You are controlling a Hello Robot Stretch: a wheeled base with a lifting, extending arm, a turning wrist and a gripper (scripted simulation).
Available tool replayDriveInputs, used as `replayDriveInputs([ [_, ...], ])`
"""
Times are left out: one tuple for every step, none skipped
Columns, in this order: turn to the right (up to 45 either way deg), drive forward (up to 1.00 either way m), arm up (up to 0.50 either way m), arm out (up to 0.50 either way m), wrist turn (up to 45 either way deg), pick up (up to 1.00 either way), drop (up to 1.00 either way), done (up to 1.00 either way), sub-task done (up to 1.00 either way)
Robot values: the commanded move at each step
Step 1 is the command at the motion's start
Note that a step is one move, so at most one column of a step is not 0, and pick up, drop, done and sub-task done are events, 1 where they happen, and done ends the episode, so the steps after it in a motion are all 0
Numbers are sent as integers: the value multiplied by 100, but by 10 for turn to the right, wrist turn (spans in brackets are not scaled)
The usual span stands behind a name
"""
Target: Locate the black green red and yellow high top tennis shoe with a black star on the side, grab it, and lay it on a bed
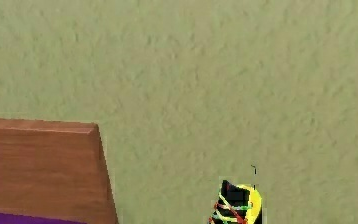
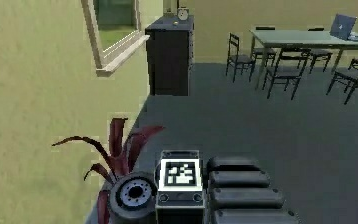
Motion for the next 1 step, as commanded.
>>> replayDriveInputs([
  [-120, 0, 0, 0, 0, 0, 0, 0, 0],
])
